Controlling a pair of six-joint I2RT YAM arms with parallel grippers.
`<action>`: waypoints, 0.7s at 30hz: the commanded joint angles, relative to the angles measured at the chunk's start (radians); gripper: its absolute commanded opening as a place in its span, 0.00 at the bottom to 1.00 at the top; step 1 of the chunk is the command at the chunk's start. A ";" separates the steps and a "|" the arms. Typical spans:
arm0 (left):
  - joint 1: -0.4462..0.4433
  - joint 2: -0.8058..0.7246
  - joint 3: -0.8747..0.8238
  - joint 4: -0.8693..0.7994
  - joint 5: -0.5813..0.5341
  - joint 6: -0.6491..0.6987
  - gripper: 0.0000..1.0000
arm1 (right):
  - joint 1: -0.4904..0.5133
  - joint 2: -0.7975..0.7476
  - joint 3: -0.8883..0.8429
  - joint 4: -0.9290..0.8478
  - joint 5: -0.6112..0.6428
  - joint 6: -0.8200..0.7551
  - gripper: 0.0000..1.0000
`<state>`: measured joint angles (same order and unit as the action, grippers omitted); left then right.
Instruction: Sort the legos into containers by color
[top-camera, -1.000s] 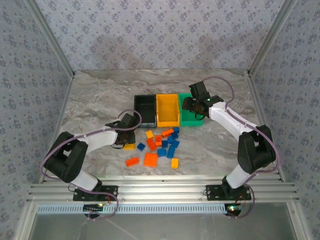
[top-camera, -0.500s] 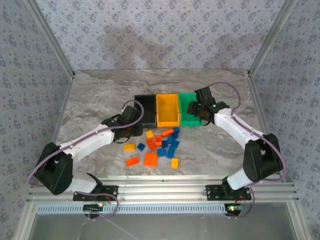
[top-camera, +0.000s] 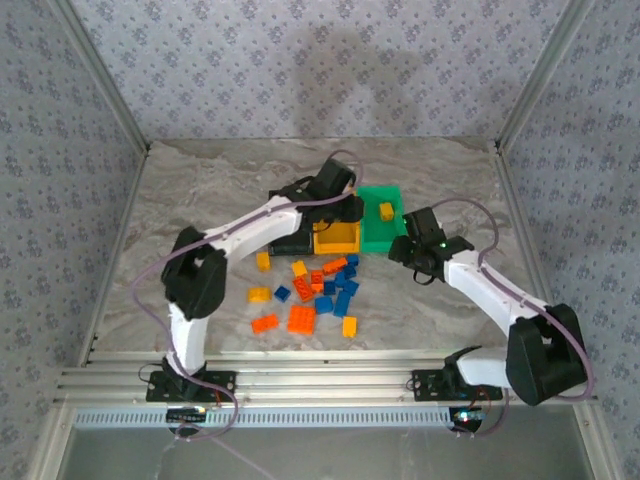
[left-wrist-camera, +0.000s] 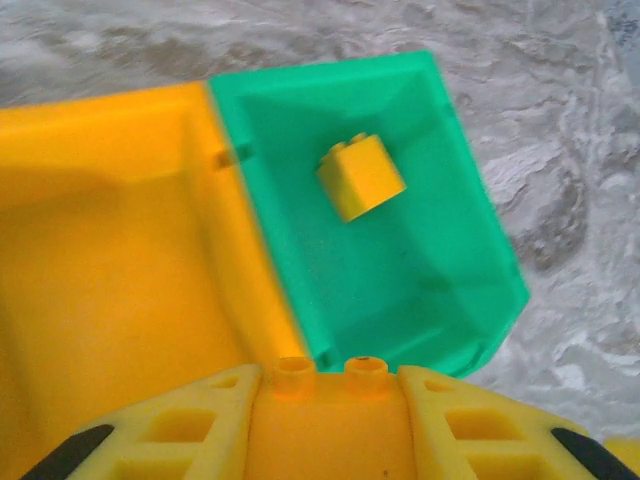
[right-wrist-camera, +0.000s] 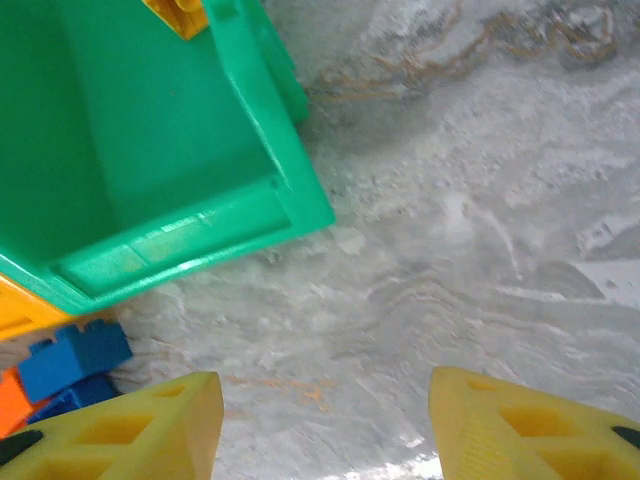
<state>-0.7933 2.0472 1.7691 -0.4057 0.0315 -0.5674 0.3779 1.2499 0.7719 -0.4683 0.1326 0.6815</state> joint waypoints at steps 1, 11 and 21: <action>-0.006 0.107 0.162 -0.034 0.068 0.015 0.27 | -0.008 -0.052 -0.044 -0.040 0.023 0.026 0.59; -0.008 0.317 0.435 -0.085 0.149 -0.020 0.50 | -0.011 -0.123 -0.086 -0.050 0.014 0.017 0.60; -0.003 0.144 0.302 -0.041 0.114 -0.003 0.71 | 0.021 -0.119 -0.081 0.047 -0.128 -0.044 0.64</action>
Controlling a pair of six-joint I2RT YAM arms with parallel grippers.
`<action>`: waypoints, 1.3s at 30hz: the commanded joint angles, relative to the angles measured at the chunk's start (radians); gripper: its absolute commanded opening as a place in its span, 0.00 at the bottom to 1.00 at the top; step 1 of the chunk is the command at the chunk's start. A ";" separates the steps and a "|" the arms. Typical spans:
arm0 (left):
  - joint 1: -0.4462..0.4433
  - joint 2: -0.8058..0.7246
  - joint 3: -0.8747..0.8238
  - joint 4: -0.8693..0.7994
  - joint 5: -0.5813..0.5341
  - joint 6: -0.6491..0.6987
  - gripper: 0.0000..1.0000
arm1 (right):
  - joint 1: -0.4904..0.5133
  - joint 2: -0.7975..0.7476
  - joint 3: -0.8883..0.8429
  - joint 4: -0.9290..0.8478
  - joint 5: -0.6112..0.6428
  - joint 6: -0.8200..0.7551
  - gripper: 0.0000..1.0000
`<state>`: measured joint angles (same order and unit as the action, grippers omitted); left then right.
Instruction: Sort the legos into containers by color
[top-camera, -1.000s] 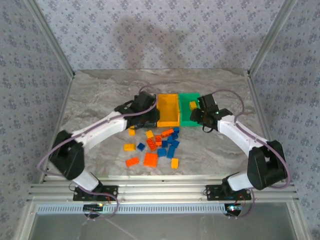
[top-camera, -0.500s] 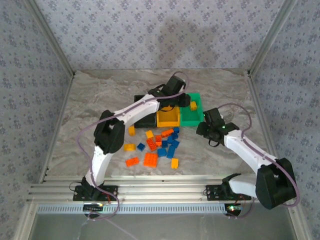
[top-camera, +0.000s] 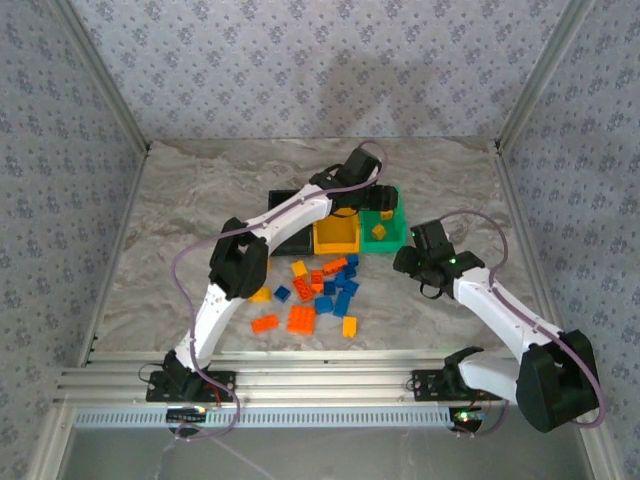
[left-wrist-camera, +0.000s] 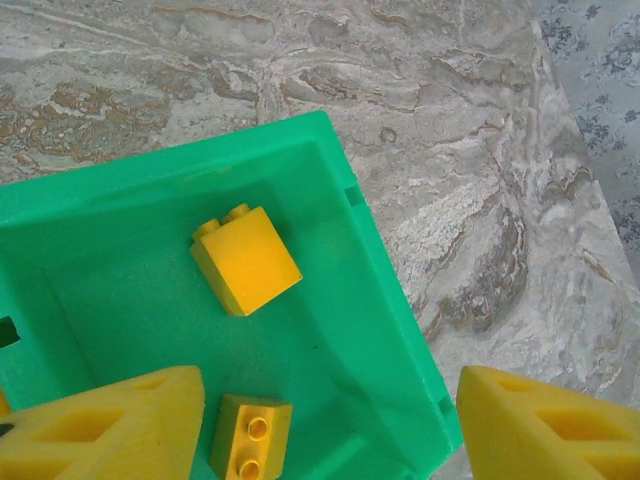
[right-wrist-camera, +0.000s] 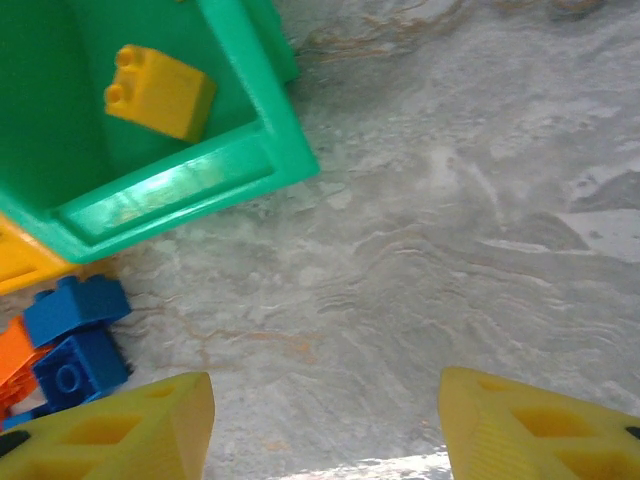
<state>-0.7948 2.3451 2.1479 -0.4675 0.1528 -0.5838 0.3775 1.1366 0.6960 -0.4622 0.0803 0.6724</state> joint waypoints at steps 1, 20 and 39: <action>-0.002 -0.202 -0.130 0.047 -0.014 0.014 0.73 | 0.038 0.004 0.002 0.046 -0.090 -0.035 0.69; 0.012 -1.371 -1.383 0.031 -0.432 -0.125 0.99 | 0.433 0.385 0.128 0.082 -0.048 -0.013 0.73; 0.047 -1.430 -1.415 -0.007 -0.463 -0.140 0.99 | 0.400 0.165 0.023 -0.144 0.064 0.030 0.72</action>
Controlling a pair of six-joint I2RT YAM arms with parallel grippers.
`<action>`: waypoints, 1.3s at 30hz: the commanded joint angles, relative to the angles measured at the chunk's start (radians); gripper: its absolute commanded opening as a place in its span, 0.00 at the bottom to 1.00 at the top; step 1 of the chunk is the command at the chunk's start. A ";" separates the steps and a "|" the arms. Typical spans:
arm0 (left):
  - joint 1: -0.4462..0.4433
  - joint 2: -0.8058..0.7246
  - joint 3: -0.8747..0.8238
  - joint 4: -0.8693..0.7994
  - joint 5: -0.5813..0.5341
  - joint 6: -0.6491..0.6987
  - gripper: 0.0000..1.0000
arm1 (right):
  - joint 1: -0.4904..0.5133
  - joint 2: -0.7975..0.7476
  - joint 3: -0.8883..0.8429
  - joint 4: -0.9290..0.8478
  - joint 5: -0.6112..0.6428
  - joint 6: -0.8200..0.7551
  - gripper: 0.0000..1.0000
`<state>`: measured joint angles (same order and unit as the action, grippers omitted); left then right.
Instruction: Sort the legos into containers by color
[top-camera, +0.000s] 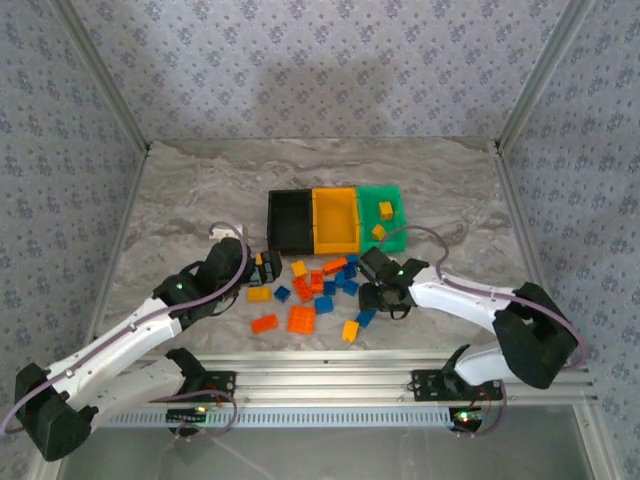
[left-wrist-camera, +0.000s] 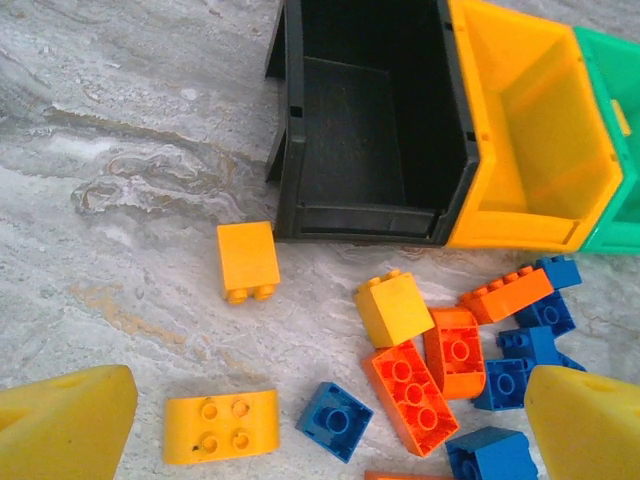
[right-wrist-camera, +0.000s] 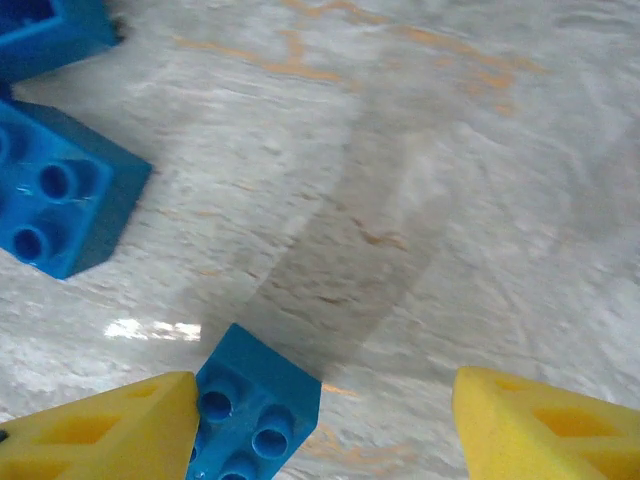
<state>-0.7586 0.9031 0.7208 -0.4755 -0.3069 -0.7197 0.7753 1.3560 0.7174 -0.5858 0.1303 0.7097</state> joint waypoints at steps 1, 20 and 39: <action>0.012 0.015 0.015 0.000 -0.002 -0.003 0.99 | 0.007 -0.058 0.011 -0.020 -0.013 -0.013 0.73; 0.027 -0.011 -0.035 0.016 0.035 -0.007 0.99 | -0.015 0.148 0.063 -0.098 -0.176 0.052 0.55; 0.049 -0.028 -0.040 -0.026 0.009 -0.029 1.00 | -0.112 0.053 0.386 -0.050 -0.045 -0.188 0.26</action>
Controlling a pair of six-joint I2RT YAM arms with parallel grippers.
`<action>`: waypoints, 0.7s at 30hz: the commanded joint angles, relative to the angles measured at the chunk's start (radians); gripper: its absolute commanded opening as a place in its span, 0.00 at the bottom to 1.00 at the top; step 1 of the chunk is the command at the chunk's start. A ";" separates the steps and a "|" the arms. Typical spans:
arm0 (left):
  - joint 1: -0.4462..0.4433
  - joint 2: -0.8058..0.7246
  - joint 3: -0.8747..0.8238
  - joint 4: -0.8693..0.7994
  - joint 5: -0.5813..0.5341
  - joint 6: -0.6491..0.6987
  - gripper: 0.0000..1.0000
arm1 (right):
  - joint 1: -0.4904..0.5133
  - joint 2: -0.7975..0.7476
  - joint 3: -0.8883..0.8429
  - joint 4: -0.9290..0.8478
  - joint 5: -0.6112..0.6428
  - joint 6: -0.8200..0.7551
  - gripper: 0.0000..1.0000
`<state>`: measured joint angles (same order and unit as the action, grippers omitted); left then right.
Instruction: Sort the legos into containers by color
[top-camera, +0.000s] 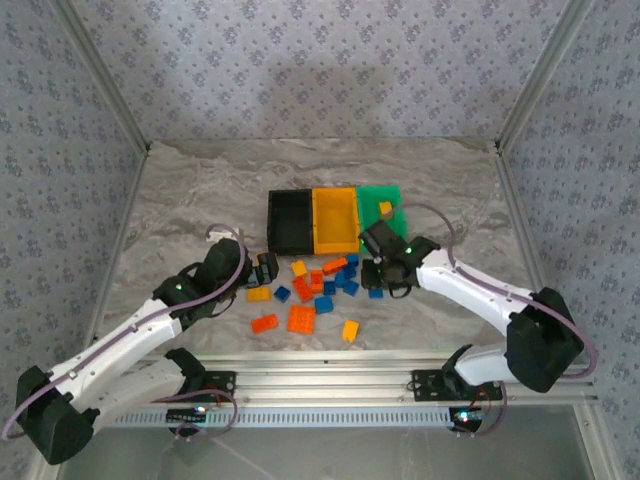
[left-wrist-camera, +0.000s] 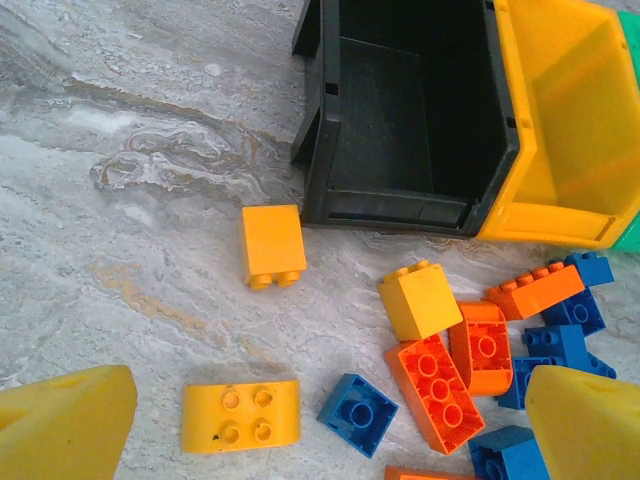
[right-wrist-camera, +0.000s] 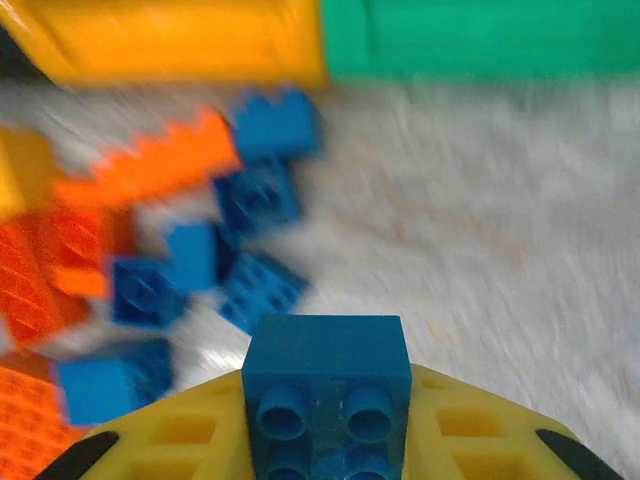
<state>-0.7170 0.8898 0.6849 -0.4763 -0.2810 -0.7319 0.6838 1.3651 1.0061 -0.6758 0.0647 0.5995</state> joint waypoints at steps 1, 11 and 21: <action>0.007 -0.015 -0.004 -0.027 -0.012 -0.015 1.00 | -0.026 0.083 0.142 0.066 0.018 -0.091 0.25; 0.011 -0.027 -0.009 -0.079 -0.021 -0.051 0.99 | -0.090 0.507 0.544 0.171 0.072 -0.153 0.27; 0.020 -0.023 -0.033 -0.076 -0.005 -0.069 1.00 | -0.100 0.638 0.651 0.168 0.070 -0.112 0.40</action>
<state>-0.7086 0.8768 0.6487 -0.5293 -0.2844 -0.7925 0.5846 2.0037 1.6016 -0.4980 0.1173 0.4805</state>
